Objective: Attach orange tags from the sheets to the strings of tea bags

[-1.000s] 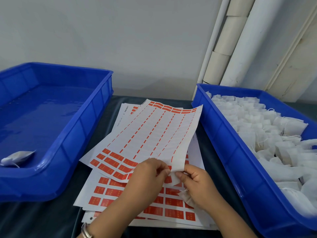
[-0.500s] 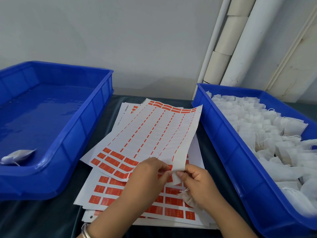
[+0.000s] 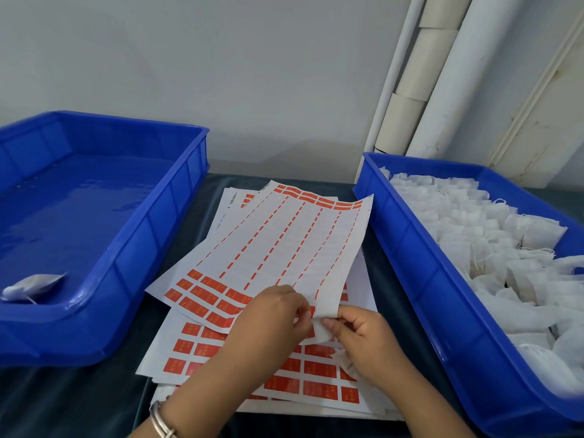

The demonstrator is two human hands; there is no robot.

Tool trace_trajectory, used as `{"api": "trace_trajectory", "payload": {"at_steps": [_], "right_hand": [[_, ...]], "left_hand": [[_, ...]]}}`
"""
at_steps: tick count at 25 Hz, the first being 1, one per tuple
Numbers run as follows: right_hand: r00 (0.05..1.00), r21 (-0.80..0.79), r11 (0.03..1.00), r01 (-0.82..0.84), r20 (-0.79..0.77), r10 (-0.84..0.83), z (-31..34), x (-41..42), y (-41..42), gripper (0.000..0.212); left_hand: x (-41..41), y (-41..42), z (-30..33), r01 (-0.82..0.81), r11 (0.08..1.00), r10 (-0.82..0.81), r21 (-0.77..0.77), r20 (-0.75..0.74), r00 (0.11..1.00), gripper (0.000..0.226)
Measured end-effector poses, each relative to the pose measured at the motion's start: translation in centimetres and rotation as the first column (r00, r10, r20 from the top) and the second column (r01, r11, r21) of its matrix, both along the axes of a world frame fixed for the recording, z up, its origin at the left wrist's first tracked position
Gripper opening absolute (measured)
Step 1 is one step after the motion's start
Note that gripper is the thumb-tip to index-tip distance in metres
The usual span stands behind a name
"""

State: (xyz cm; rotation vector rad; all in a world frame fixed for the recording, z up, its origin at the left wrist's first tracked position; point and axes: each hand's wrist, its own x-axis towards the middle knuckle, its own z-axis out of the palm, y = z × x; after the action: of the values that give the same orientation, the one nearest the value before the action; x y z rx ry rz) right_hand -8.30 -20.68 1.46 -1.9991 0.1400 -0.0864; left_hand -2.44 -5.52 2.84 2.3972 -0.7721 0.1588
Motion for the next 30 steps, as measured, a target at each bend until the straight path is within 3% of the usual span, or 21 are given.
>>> {"api": "trace_trajectory", "payload": {"at_steps": [6,12,18,24,27,30], "right_hand": [[1.000,0.137,0.990,-0.016,-0.009,0.017,0.1,0.0,0.0,0.009],[0.998,0.282,0.959,0.007,-0.057,0.010,0.5,-0.1,0.3,0.018],[0.995,0.249,0.969,0.009,-0.102,0.017,0.7,-0.3,0.3,0.031],[0.994,0.312,0.949,0.031,-0.113,0.005,0.9,-0.4,0.2,0.016],[0.994,0.363,0.931,0.036,-0.108,0.004,0.7,-0.5,0.0,0.014],[0.991,0.432,0.898,0.084,-0.130,-0.031,0.8,-0.6,-0.1,0.018]], "left_hand": [[-0.3,0.5,0.0,0.018,0.998,-0.021,-0.064,-0.048,0.999,0.024],[-0.7,0.5,0.3,0.029,0.999,-0.030,-0.024,-0.055,0.998,0.029],[-0.5,0.3,0.6,0.013,1.000,-0.014,-0.010,-0.161,0.987,0.022],[0.0,0.7,0.6,-0.064,0.997,0.052,-0.043,-0.239,0.970,0.012],[0.2,1.3,0.3,-0.082,0.994,0.066,-0.067,-0.215,0.974,0.018],[-0.1,1.7,-0.1,0.047,0.996,-0.061,-0.079,-0.192,0.979,0.038]]}}
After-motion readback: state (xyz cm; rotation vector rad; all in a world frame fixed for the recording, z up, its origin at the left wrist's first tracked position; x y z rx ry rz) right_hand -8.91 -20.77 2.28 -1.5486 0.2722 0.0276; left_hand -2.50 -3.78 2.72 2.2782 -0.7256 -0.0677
